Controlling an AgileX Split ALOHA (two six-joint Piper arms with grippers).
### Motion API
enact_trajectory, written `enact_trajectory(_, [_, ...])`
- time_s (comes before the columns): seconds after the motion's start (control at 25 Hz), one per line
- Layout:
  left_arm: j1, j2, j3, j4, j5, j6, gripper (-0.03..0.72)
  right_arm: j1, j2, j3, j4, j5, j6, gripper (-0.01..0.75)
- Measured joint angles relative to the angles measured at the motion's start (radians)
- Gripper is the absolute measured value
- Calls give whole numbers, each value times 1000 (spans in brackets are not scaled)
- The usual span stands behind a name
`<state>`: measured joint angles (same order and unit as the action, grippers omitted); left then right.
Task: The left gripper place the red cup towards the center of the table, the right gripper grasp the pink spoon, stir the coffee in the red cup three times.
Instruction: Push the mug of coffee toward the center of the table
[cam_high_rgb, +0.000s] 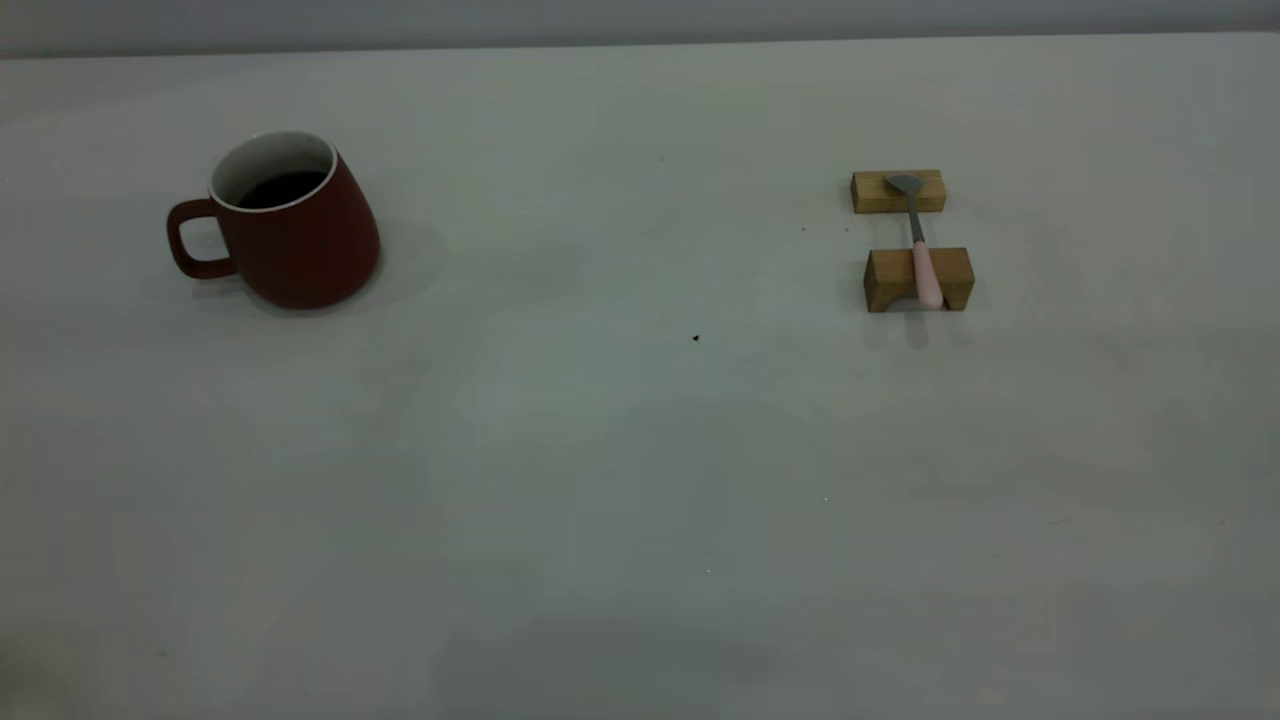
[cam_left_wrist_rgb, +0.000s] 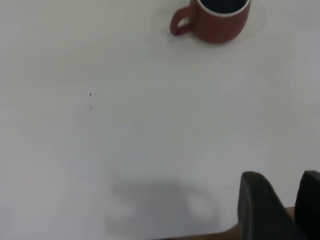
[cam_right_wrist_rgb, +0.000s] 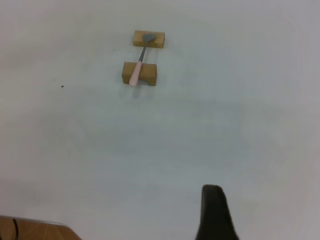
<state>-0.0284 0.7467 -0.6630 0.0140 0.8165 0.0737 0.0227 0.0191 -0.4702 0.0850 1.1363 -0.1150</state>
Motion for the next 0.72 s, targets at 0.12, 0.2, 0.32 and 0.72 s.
enact_trajectory(0.12, [0, 252, -69, -14, -76, 121, 308, 0, 0, 0, 0, 0, 0, 562])
enact_trajectory(0.2, [0, 400, -138, -14, -103, 217, 398, 0, 0, 0, 0, 0, 0, 562])
enact_trajectory(0.32, [0, 622, -249, -20, -123, 329, 546, 0, 0, 0, 0, 0, 0, 562])
enact_trajectory(0.72, [0, 1199, -588, -20, -158, 673, 653, 0, 0, 0, 0, 0, 0, 562])
